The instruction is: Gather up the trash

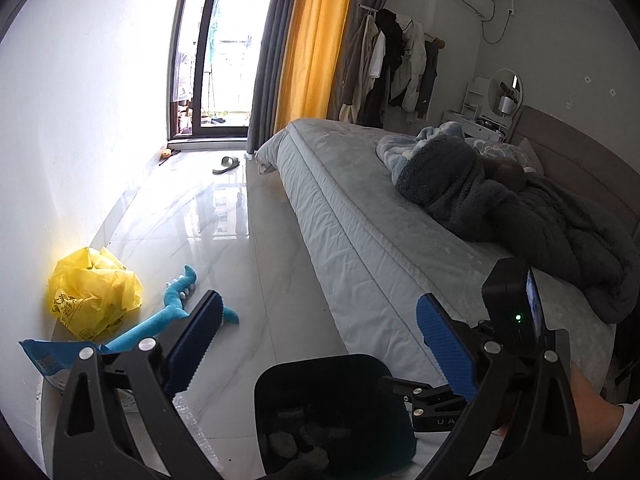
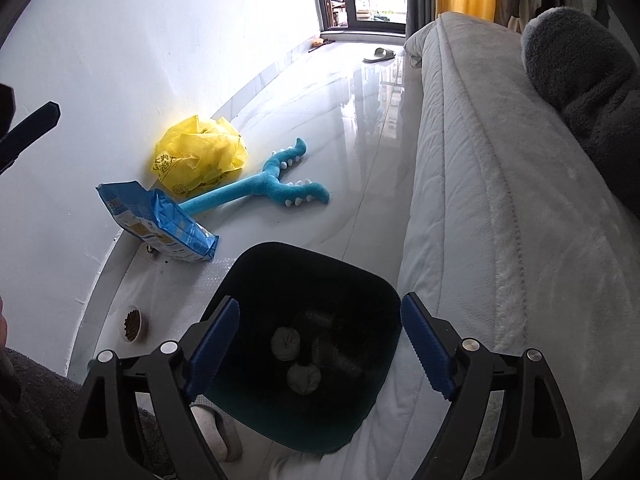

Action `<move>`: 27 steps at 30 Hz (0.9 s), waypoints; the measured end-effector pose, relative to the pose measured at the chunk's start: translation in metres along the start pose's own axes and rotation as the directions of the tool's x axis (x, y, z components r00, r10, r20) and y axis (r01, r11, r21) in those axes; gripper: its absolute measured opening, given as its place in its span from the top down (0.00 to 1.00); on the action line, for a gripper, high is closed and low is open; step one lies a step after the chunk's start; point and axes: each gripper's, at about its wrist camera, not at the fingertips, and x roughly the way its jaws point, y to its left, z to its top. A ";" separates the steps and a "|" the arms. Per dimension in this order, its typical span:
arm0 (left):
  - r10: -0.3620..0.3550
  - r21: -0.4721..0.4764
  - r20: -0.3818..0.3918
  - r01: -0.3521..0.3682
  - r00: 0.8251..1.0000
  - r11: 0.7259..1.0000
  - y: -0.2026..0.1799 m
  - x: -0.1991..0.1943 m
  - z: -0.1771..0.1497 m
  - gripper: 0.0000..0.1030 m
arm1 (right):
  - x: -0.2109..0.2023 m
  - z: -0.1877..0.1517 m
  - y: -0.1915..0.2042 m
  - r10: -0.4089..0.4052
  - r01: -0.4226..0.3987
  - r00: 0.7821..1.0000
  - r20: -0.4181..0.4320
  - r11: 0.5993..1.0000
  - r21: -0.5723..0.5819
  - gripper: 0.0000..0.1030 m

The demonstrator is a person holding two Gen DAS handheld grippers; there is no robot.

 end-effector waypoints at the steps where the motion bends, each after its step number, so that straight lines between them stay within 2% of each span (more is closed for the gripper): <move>1: -0.002 0.000 0.001 0.002 1.000 1.000 -0.002 -0.001 0.000 0.04 | -0.003 0.000 -0.001 -0.004 0.004 1.000 0.008 1.000 0.000 0.18; 11: 0.020 0.042 0.032 -0.021 0.999 0.999 -0.033 -0.004 -0.002 0.03 | -0.052 -0.006 -0.018 -0.073 0.076 0.989 0.129 0.997 -0.014 0.08; 15: 0.056 0.051 0.041 -0.058 0.998 0.997 -0.047 -0.008 0.000 0.03 | -0.078 -0.014 -0.031 -0.140 0.141 0.975 0.171 0.990 0.005 0.05; 20: 0.064 0.044 0.047 -0.066 0.997 0.997 -0.071 -0.026 0.003 0.03 | -0.131 -0.038 -0.052 -0.210 0.196 0.946 0.249 0.977 0.079 0.03; 24: 0.059 0.055 0.037 -0.061 0.998 0.997 -0.092 -0.047 -0.008 0.03 | -0.189 -0.070 -0.068 -0.276 0.237 0.911 0.306 0.958 0.160 0.03; 27: 0.053 0.080 0.048 -0.057 0.997 0.995 -0.109 -0.065 -0.017 0.03 | -0.231 -0.093 -0.076 -0.295 0.236 0.887 0.354 0.951 0.200 0.03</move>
